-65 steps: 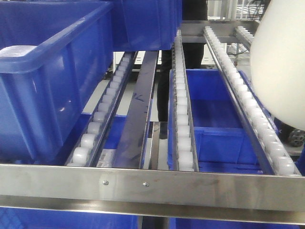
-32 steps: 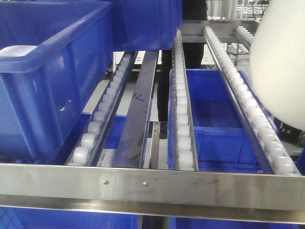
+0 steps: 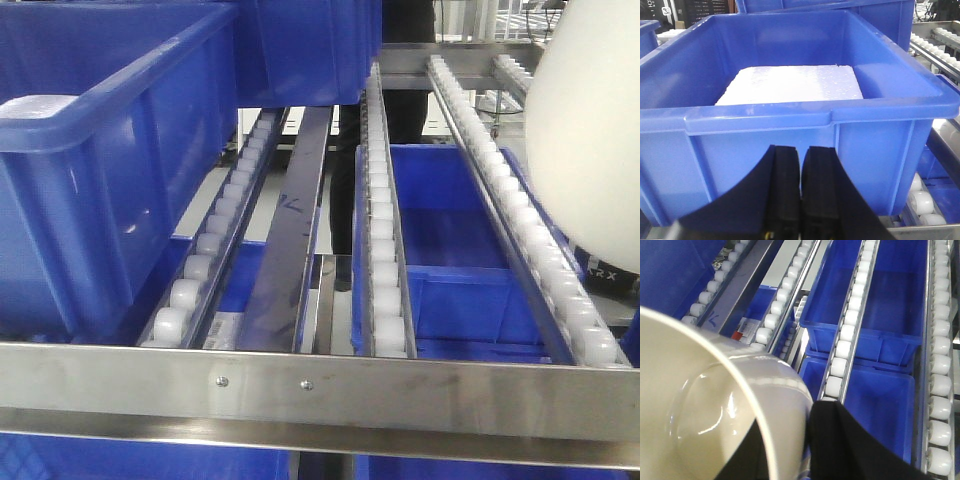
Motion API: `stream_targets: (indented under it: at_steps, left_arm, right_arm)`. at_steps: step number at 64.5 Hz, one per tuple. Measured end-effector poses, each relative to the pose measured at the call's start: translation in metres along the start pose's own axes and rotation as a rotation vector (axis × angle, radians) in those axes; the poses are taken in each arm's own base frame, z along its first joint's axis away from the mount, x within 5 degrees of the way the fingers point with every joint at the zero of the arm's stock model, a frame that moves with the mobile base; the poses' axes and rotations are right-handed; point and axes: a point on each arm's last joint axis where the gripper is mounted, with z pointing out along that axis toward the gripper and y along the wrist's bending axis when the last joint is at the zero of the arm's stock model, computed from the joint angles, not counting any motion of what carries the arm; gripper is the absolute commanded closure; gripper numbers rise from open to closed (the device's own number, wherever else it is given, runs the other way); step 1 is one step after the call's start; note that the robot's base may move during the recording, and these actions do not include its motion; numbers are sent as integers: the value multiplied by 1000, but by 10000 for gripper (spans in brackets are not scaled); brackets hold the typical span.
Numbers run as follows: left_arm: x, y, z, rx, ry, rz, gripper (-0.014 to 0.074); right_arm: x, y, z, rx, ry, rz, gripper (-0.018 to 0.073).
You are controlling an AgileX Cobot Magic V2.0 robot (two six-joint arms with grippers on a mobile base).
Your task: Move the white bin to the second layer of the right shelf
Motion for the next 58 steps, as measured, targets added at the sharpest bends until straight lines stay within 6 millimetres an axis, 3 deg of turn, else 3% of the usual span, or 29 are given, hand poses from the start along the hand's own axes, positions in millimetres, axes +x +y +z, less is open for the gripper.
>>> stream_targets:
  at_steps: [36, 46, 58]
  left_arm:
    - [0, 0, 0, 0, 0, 0, 512]
    - [0, 0, 0, 0, 0, 0, 512]
    - [0, 0, 0, 0, 0, 0, 512]
  right_arm:
    - [3, 0, 4, 1, 23, 5, 502]
    - [4, -1, 21, 9, 96, 17, 502]
    - [-14, 0, 55, 22, 155, 22, 502]
